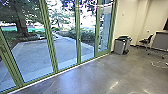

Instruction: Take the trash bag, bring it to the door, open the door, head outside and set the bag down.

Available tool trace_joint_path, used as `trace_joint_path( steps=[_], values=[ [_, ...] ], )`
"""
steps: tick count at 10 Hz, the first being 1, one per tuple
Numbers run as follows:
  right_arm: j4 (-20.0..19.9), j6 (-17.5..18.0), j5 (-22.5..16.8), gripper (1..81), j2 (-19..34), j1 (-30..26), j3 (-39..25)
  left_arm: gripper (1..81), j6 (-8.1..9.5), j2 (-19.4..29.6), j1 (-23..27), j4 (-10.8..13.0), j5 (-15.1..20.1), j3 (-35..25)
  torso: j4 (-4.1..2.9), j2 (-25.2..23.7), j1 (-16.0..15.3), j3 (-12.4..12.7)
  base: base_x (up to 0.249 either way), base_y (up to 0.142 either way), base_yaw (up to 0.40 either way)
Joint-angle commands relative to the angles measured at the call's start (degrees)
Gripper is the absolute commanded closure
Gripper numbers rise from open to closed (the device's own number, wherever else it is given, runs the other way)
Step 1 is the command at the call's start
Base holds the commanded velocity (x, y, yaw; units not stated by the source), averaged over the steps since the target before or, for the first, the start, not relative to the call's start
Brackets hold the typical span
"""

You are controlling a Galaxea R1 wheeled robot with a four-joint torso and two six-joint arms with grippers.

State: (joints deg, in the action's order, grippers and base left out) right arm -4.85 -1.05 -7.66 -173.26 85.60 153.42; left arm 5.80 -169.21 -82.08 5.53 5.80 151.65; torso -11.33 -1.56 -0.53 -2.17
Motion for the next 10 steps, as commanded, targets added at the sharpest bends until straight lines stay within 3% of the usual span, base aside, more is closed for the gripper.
trace_joint_path(
  steps=[1,2,4,5,6,7,10],
  values=[
    [-0.25,-0.18,-3.77,1.0,0.0,-2.93,-0.32,81.1,-0.44,0.44,3.54,0.09,2.99,-0.04,5.24,0.0,0.0,1.5,0.136,0.0,0.0],
    [-0.07,-0.18,-3.77,1.0,0.0,-2.85,-0.32,81.1,-0.44,0.44,3.54,0.09,2.99,-0.04,6.02,0.0,0.0,1.68,0.136,0.0,0.0],
    [0.02,-0.18,-3.77,1.0,0.0,-2.84,-0.32,81.1,-0.44,0.44,3.46,0.09,2.99,-0.04,9.46,0.0,0.0,2.46,0.136,0.0,0.0],
    [0.02,-0.18,-3.77,1.0,0.0,-2.76,-0.32,81.1,-0.44,0.44,3.54,0.09,2.99,-0.04,5.99,0.0,0.0,2.54,0.136,0.0,0.0],
    [0.02,-0.27,-3.77,1.0,0.0,-2.75,-0.32,81.1,-0.44,0.44,3.54,0.09,2.99,-0.04,7.58,0.0,0.0,1.83,0.136,0.0,0.0],
    [0.02,-0.27,-3.77,1.0,0.09,-2.67,-0.32,81.1,-0.44,0.44,3.54,0.09,2.99,-0.04,8.61,0.0,0.0,2.1,0.135,0.0,0.0],
    [0.02,-0.27,-3.77,1.0,0.0,-2.67,-0.32,81.1,-0.44,0.44,3.46,0.09,2.99,-0.04,8.72,0.0,0.02,2.18,0.136,0.0,0.0]
  ],
)
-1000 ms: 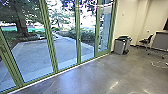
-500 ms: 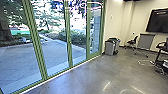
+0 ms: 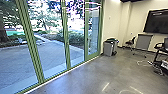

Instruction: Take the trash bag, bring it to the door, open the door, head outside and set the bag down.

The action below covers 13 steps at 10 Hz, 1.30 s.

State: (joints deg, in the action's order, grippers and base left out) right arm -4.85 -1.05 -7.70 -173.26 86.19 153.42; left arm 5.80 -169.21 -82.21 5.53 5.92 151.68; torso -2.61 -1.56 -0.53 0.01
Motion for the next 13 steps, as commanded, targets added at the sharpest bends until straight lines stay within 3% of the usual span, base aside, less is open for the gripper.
trace_joint_path(
  steps=[1,2,4,6,7,8,9,10,11,12,13],
  values=[
    [0.02,-0.27,-3.72,1.0,0.0,-3.51,-0.32,81.1,-0.44,0.44,3.68,0.09,2.86,-0.06,5.47,0.0,0.0,0.0,0.136,0.0,0.0],
    [0.02,-0.27,-3.72,1.0,0.0,-3.43,-0.32,81.1,-0.44,0.44,3.68,0.09,2.86,-0.06,0.17,0.0,0.0,0.02,0.136,0.0,0.0],
    [0.02,-0.27,-3.72,1.0,0.0,-3.42,-0.24,81.1,-0.36,0.44,3.6,0.09,2.86,-0.06,0.89,0.0,0.0,0.02,0.136,0.0,0.0],
    [0.02,-0.27,-3.72,1.0,0.0,-3.42,-0.32,81.1,-0.44,0.44,3.68,0.09,2.86,-0.06,0.83,0.0,0.0,0.02,0.136,0.0,0.0],
    [0.11,-0.27,-3.72,1.0,0.0,-3.52,-0.5,81.1,-0.44,0.53,3.68,0.09,2.86,-0.06,0.83,0.0,0.0,-5.37,0.136,0.0,0.0],
    [0.11,-0.27,-3.72,1.0,-0.09,-3.52,-0.5,81.1,-0.44,0.53,3.68,0.09,2.86,-0.06,0.83,0.0,0.02,-5.38,0.136,0.0,0.0],
    [0.02,-0.27,-3.72,1.0,-0.09,-3.52,-0.41,81.1,-0.44,0.53,3.67,0.0,2.86,-0.06,0.83,-0.02,0.05,-0.89,0.136,0.0,0.0],
    [0.02,-0.27,-3.72,1.0,-0.09,-3.52,-0.32,81.1,-0.44,0.44,3.67,0.09,2.86,-0.06,0.83,-0.02,0.05,-2.18,0.136,0.0,0.0],
    [0.02,-0.27,-3.72,1.0,-0.09,-3.52,-0.41,81.1,-0.44,0.44,3.6,0.09,2.86,-0.06,3.94,0.0,0.0,-1.56,0.136,0.0,0.0],
    [0.02,-0.27,-3.72,1.0,-0.09,-3.52,-0.41,81.1,-0.44,0.44,3.68,0.09,2.86,-0.06,5.98,0.0,-0.02,-0.88,0.136,0.0,0.0],
    [0.02,-0.18,-3.72,1.0,-0.09,-3.52,-0.41,81.1,-0.44,0.44,3.67,0.09,2.86,-0.06,6.6,0.02,-0.02,-0.78,0.136,0.0,0.0]
  ],
)
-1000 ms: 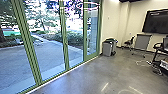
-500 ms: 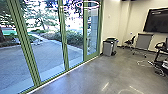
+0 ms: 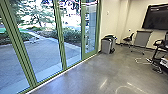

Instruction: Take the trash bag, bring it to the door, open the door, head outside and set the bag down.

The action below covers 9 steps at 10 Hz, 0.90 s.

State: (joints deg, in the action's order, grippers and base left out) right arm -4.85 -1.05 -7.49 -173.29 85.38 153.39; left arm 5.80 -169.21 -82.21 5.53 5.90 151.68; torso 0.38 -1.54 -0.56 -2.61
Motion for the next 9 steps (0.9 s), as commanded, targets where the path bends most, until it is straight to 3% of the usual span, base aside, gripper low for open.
trace_joint_path(
  steps=[1,3,4,9],
  values=[
    [0.11,-0.18,-3.94,1.0,-0.06,-2.72,-0.39,81.1,-0.44,0.44,3.68,0.09,2.89,-0.15,-0.15,0.0,0.0,-0.07,0.136,0.0,0.0],
    [0.11,-0.27,-3.94,1.0,-0.06,-2.8,-0.3,81.1,-0.44,0.36,3.6,0.09,2.89,-0.06,3.11,0.0,0.02,0.92,0.136,0.0,0.0],
    [0.11,-0.27,-3.94,1.0,-0.06,-2.72,-0.3,81.1,-0.44,0.36,3.68,0.09,2.89,-0.06,3.87,0.0,0.05,1.11,0.136,0.0,0.0],
    [0.11,-0.27,-3.94,1.0,-0.06,-2.71,-0.3,81.1,-0.35,0.36,3.68,0.09,2.89,-0.06,3.94,0.0,0.05,1.16,0.136,-0.013,0.0]
  ],
)
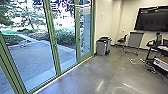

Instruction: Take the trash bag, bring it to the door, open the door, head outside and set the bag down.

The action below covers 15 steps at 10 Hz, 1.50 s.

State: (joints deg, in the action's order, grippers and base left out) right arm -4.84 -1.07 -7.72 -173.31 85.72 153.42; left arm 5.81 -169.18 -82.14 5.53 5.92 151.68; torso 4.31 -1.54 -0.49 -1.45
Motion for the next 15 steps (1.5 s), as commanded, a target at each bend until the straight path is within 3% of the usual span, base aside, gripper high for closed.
trace_joint_path(
  steps=[1,15],
  values=[
    [0.09,-0.25,-3.71,1.0,-0.04,-3.05,-0.24,81.1,-0.37,0.33,3.61,0.09,2.86,-0.07,0.0,0.0,0.0,0.0,0.135,-0.077,0.0],
    [0.09,-0.33,-3.71,1.0,-0.13,-2.88,-0.24,81.1,-0.37,0.51,3.61,0.0,2.86,-0.06,0.0,-0.02,0.04,0.02,0.138,-0.076,0.0]
  ],
)
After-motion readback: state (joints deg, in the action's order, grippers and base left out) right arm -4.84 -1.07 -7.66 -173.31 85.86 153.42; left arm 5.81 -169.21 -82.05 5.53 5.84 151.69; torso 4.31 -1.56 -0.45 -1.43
